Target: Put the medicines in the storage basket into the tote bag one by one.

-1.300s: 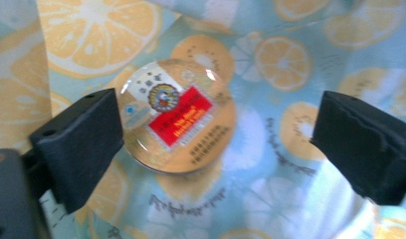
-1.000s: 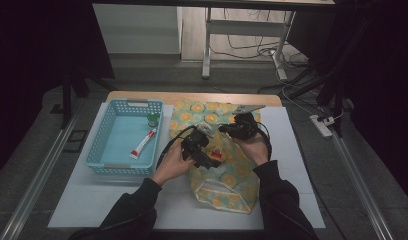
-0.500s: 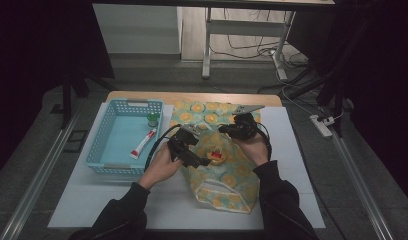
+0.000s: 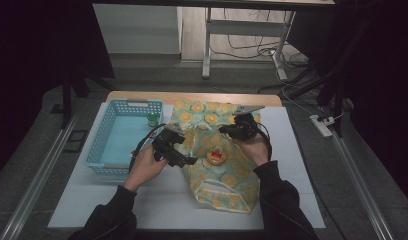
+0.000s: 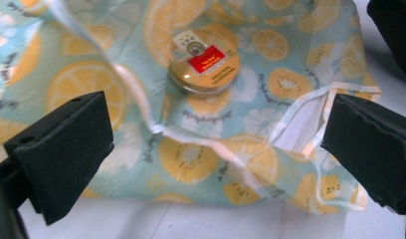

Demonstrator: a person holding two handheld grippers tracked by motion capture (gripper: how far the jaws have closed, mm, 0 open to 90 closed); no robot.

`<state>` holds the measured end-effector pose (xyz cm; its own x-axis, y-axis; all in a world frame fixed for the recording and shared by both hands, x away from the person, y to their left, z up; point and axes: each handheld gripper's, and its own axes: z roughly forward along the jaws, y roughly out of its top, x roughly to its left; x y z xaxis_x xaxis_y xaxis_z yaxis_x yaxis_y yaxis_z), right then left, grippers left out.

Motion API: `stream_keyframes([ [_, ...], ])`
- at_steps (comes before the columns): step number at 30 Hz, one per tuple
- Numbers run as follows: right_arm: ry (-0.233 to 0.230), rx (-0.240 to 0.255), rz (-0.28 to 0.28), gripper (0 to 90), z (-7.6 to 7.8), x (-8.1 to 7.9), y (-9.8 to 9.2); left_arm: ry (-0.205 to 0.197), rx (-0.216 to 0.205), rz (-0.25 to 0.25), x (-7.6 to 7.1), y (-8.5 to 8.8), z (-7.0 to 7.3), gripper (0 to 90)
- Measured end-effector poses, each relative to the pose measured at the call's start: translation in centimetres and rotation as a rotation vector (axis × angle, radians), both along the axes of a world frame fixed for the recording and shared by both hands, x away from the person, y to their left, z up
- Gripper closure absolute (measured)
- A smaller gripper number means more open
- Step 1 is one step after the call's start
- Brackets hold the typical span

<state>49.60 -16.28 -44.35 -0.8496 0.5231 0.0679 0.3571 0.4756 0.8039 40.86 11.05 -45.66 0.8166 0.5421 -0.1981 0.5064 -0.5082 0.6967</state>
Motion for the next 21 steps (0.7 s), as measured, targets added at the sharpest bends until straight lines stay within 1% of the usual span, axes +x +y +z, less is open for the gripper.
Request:
stream_keyframes([
  [5,-0.001,0.0,0.001,89.8,0.0,0.0,-0.1,-0.016,-0.011,0.027,-0.2,1.6,0.4,0.0],
  [11,-0.001,0.001,0.003,89.8,0.0,-0.1,0.0,-0.04,-0.003,0.085,-0.3,3.6,1.0,0.0],
  [15,-0.002,-0.001,0.005,89.8,0.0,-0.1,0.0,-0.045,-0.007,0.126,-0.3,5.0,1.4,0.0],
  [18,-0.003,-0.001,0.008,89.8,0.1,-0.2,0.1,-0.048,0.003,0.162,-0.3,5.9,1.5,0.0],
  [21,-0.005,0.0,0.009,89.8,0.1,-0.2,0.1,-0.035,0.011,0.206,-0.3,6.7,1.3,0.0],
])
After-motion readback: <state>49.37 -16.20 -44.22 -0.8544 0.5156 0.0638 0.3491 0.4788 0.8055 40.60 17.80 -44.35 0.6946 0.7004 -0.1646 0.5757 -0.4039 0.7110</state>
